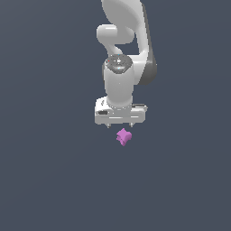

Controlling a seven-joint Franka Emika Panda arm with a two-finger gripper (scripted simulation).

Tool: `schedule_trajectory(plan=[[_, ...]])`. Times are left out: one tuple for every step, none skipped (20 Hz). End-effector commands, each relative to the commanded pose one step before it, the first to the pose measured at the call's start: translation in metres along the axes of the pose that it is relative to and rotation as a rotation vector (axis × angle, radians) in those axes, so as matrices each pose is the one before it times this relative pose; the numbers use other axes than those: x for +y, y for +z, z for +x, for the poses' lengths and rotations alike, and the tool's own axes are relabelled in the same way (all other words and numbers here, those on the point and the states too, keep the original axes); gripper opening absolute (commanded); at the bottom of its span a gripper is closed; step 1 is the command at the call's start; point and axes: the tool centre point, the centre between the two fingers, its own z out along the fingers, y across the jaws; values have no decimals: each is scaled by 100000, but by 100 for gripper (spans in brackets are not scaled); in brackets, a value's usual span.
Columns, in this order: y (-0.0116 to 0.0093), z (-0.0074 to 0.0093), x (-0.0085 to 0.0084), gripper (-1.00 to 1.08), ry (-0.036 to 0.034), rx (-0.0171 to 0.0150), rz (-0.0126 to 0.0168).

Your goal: Pick up the object and move it to a goal position.

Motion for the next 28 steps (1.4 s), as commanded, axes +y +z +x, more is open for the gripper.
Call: schedule_trajectory(plan=[[158, -25, -70, 100, 1333, -58, -20], [89, -13, -33, 100, 834, -21, -18], [101, -15, -37, 100, 946, -23, -21], [111, -17, -41, 100, 1047, -25, -24], [124, -20, -47, 100, 1159, -27, -27], [137, -23, -52, 100, 1280, -30, -30], [146, -25, -57, 100, 1370, -31, -33], [158, -29, -60, 100, 1483, -33, -38], [171, -32, -64, 100, 1610, -34, -44], [183, -36, -66, 100, 1725, -35, -50], [194, -41, -70, 100, 1840, -35, -56], [207, -45, -73, 100, 1960, -35, -63], [219, -50, -77, 100, 2084, -35, -71], [232, -56, -79, 100, 2211, -34, -79], [244, -61, -81, 100, 2337, -32, -88], [256, -67, -82, 100, 2455, -29, -97], [259, -71, -80, 100, 2496, -24, -103], [258, -74, -78, 100, 2495, -19, -108], [257, -76, -74, 100, 2496, -13, -112], [256, -79, -71, 100, 2496, -8, -116], [255, -81, -68, 100, 2495, -2, -120], [254, -83, -64, 100, 2495, 5, -123], [252, -85, -61, 100, 2494, 11, -127], [251, -87, -57, 100, 2494, 18, -130], [250, -89, -54, 100, 2493, 24, -132], [249, -91, -50, 100, 2494, 31, -135], [248, -92, -47, 100, 2492, 38, -137], [247, -94, -43, 100, 2492, 46, -139]])
